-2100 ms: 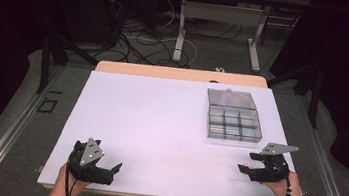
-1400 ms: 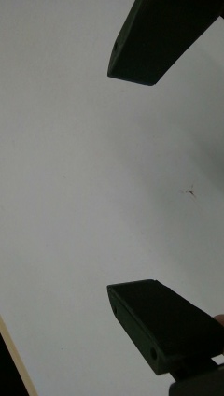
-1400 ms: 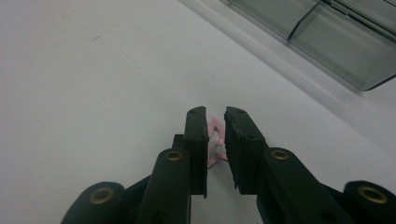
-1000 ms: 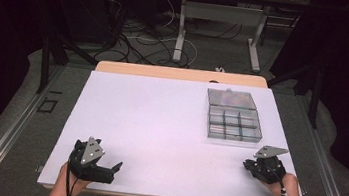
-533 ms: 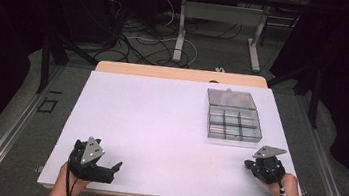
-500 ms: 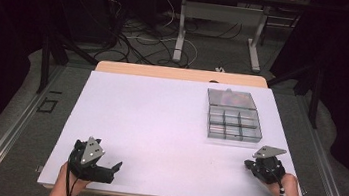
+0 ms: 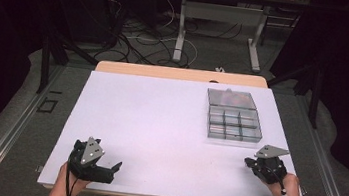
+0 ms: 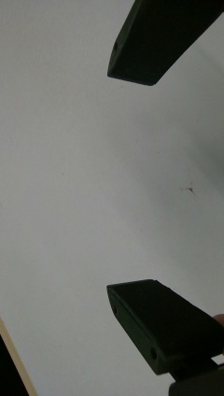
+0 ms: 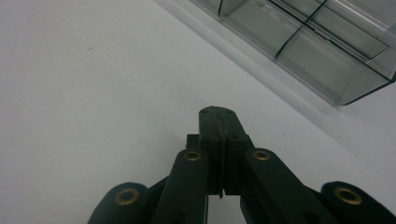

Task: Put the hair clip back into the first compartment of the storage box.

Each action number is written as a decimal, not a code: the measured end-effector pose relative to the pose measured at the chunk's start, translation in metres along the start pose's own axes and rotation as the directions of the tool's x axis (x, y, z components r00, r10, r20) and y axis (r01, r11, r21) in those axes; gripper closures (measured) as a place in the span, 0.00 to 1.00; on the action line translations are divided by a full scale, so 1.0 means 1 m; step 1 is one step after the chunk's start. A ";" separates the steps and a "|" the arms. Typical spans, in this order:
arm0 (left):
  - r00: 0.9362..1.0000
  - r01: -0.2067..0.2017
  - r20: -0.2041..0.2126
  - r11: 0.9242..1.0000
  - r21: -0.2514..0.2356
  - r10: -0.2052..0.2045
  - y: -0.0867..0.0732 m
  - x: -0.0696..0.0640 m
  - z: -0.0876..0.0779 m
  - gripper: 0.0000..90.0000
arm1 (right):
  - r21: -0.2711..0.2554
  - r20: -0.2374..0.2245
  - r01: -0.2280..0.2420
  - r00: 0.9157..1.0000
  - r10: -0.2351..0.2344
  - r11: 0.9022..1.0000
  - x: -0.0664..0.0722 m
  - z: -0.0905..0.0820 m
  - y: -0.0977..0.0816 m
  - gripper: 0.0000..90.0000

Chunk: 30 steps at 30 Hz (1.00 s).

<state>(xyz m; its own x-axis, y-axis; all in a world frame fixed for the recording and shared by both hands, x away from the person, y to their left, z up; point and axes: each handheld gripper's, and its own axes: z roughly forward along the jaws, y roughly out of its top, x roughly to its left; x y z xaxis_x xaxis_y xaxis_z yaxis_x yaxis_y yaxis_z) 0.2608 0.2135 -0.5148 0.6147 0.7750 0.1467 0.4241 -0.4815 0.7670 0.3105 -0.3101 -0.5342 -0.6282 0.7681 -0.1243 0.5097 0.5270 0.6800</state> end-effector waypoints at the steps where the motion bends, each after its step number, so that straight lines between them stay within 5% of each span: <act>1: 1.000 0.000 0.000 1.000 0.000 0.000 0.000 0.000 0.000 0.00 | -0.004 0.004 0.010 1.000 -0.010 1.000 0.000 -0.001 0.001 1.00; 30: 1.000 -0.009 -0.009 1.000 0.003 0.009 0.000 0.000 0.001 0.00 | -0.071 -0.002 -0.015 1.000 0.015 0.997 0.011 -0.014 0.019 1.00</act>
<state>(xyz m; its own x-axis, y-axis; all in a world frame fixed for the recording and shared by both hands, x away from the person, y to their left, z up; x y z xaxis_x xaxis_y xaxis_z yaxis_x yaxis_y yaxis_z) 0.2618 0.2128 -0.5155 0.6128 0.7740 0.1591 0.4204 -0.4899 0.7637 0.3048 -0.2965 -0.5126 -0.6213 0.7754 -0.1129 0.4764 0.4881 0.7313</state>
